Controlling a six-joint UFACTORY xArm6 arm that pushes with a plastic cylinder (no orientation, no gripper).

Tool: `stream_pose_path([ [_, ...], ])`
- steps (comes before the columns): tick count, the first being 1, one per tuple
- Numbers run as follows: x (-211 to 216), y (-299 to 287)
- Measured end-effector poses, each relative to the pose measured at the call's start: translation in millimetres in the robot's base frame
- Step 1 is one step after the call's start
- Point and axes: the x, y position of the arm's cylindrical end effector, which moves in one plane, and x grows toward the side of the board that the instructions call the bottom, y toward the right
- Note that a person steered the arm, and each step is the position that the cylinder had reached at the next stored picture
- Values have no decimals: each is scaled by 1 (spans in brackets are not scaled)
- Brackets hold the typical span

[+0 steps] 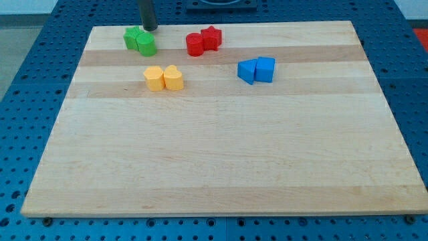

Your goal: Separate green star from the green circle

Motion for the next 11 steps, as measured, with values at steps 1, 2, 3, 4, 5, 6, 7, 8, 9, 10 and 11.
stream_pose_path([
  [1,11,0],
  [2,25,0],
  [3,42,0],
  [4,55,1],
  [5,64,3],
  [6,68,3],
  [7,68,3],
  [8,78,3],
  [9,84,2],
  [10,84,-2],
  [11,84,-12],
])
